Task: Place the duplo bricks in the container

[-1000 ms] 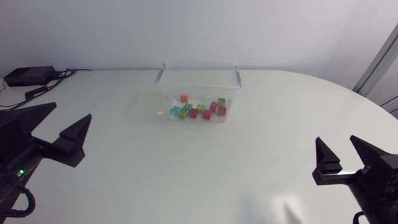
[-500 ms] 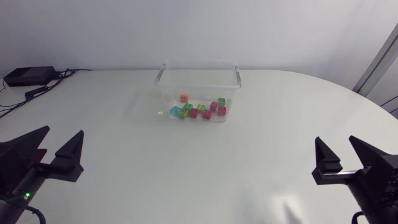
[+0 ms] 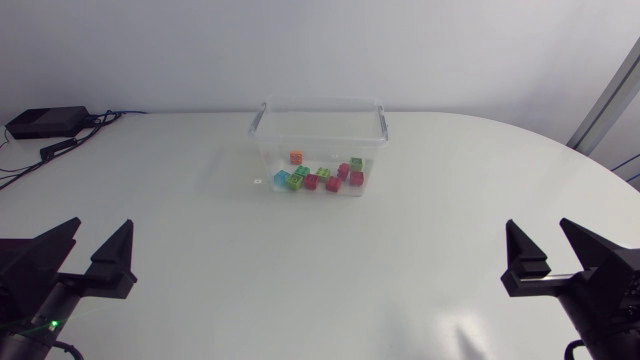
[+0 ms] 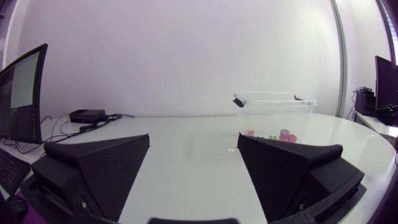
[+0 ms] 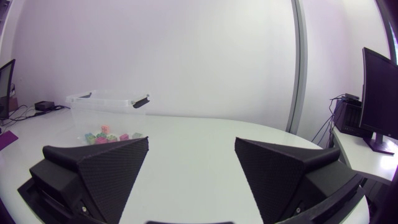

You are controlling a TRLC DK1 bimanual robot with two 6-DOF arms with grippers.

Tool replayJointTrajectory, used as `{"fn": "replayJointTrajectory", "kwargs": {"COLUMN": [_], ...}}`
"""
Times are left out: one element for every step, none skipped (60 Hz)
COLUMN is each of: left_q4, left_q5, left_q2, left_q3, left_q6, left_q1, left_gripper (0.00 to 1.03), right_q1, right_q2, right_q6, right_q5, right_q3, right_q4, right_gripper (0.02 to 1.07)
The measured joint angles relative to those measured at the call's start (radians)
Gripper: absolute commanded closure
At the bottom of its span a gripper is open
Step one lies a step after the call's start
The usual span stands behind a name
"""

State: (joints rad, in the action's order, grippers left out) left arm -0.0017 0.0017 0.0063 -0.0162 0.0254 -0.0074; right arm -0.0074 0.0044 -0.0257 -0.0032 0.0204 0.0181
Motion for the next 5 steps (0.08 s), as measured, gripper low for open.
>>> {"fn": "replayJointTrajectory", "kwargs": {"left_q4": [0.000,0.000,0.000,0.000,0.000], "left_q5": [0.000,0.000,0.000,0.000,0.000], "left_q2": [0.000,0.000,0.000,0.000,0.000], "left_q3": [0.000,0.000,0.000,0.000,0.000], "left_q6": [0.000,0.000,0.000,0.000,0.000], "left_q1": [0.000,0.000,0.000,0.000,0.000], "left_gripper": [0.04,0.04,0.04,0.04,0.04], "right_q1": [0.000,0.000,0.000,0.000,0.000], "right_q2": [0.000,0.000,0.000,0.000,0.000], "right_q6": [0.000,0.000,0.001,0.003,0.003], "right_q5": [0.000,0.000,0.000,0.000,0.000], "right_q3": [0.000,0.000,0.000,0.000,0.000], "right_q4": [0.000,0.000,0.000,0.000,0.000], "right_gripper": [0.07,0.07,0.07,0.07,0.07]}}
